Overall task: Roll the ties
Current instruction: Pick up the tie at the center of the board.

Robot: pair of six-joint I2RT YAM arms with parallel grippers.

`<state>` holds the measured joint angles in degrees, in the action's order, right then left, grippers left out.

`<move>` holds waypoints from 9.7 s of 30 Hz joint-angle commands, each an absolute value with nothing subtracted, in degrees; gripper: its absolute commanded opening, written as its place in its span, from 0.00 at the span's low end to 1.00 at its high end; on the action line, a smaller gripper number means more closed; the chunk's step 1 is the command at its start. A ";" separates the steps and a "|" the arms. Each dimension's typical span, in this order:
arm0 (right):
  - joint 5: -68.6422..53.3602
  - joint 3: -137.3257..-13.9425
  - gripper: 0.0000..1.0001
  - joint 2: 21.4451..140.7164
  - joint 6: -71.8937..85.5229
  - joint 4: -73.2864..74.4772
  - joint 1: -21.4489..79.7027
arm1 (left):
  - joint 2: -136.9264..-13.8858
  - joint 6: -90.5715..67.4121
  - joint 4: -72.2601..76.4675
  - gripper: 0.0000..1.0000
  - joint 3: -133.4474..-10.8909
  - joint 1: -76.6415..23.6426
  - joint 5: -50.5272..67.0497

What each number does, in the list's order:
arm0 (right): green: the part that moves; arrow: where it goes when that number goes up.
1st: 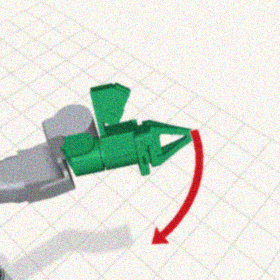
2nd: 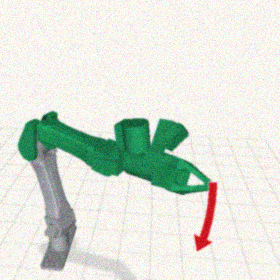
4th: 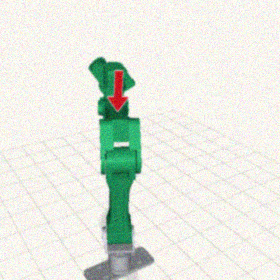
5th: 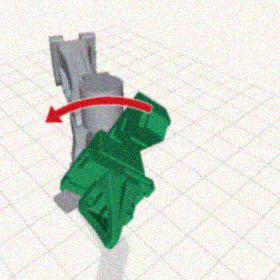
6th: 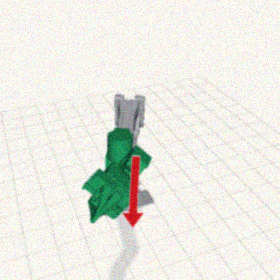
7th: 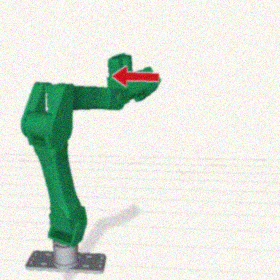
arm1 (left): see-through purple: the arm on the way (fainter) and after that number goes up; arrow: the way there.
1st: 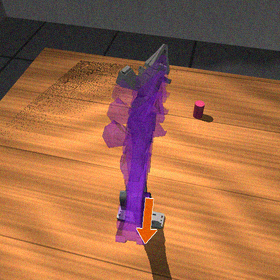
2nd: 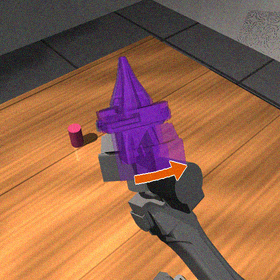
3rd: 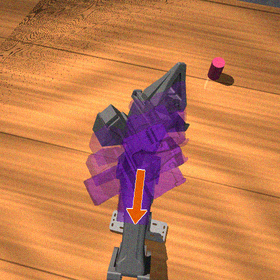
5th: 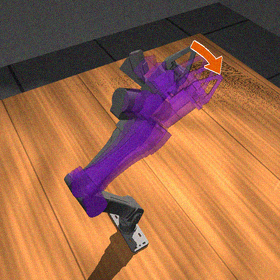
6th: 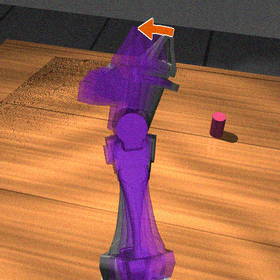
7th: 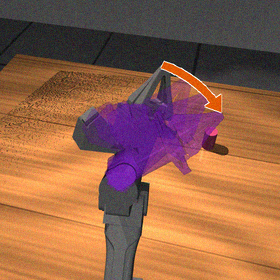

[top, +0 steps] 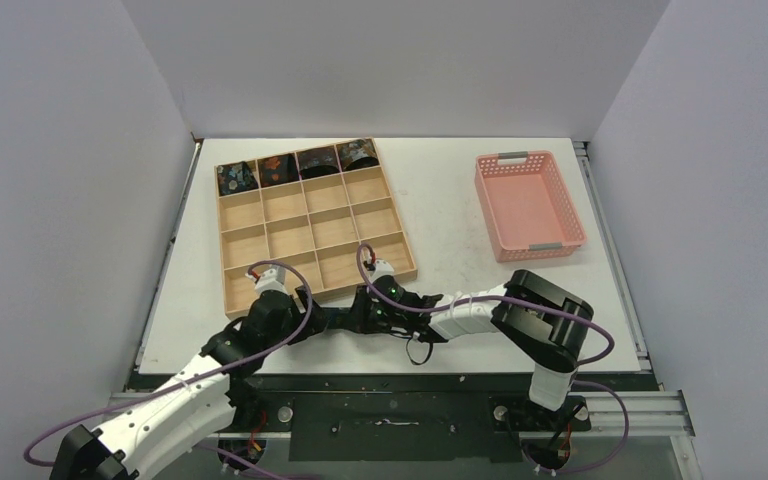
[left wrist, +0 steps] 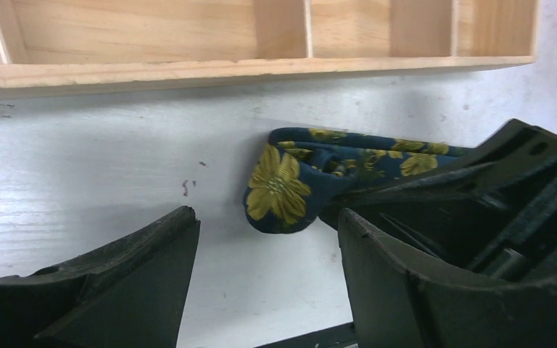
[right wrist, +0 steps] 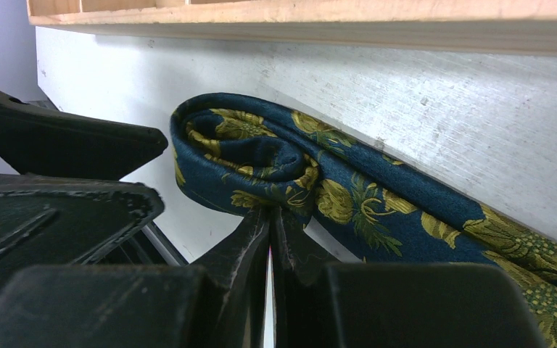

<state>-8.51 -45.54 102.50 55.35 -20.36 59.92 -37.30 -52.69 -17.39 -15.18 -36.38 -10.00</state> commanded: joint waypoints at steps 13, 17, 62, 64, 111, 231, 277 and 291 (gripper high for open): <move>-11.86 -43.17 0.05 100.99 52.47 -22.71 57.13 | -46.25 -46.16 -10.24 0.67 -20.41 -32.96 -4.99; -9.18 -43.53 0.07 96.33 48.90 -17.23 57.04 | -41.41 -47.62 -10.74 0.68 -19.51 -32.96 -4.17; 17.52 -55.55 0.05 109.92 55.42 -16.96 68.04 | -26.28 -58.45 -25.85 0.66 -14.44 -32.92 -13.47; 17.21 -55.85 0.05 110.41 55.29 -16.76 68.03 | -26.17 -58.32 -25.88 0.66 -14.37 -32.89 -13.53; -6.43 -49.98 0.32 103.44 46.54 -15.51 55.26 | -39.54 -52.58 -6.31 0.84 -12.21 -25.00 -3.99; 16.83 -24.23 0.31 42.56 45.70 18.26 52.32 | -93.06 -62.75 -55.02 0.62 -59.06 -67.32 -43.54; -7.74 -32.02 0.39 69.69 45.22 -15.44 54.73 | -41.98 -50.28 -16.22 0.31 -22.65 -36.74 -6.57; -12.83 -51.54 0.31 98.41 45.99 -21.60 60.41 | -24.82 -58.25 -34.81 0.90 -22.51 -36.30 -21.43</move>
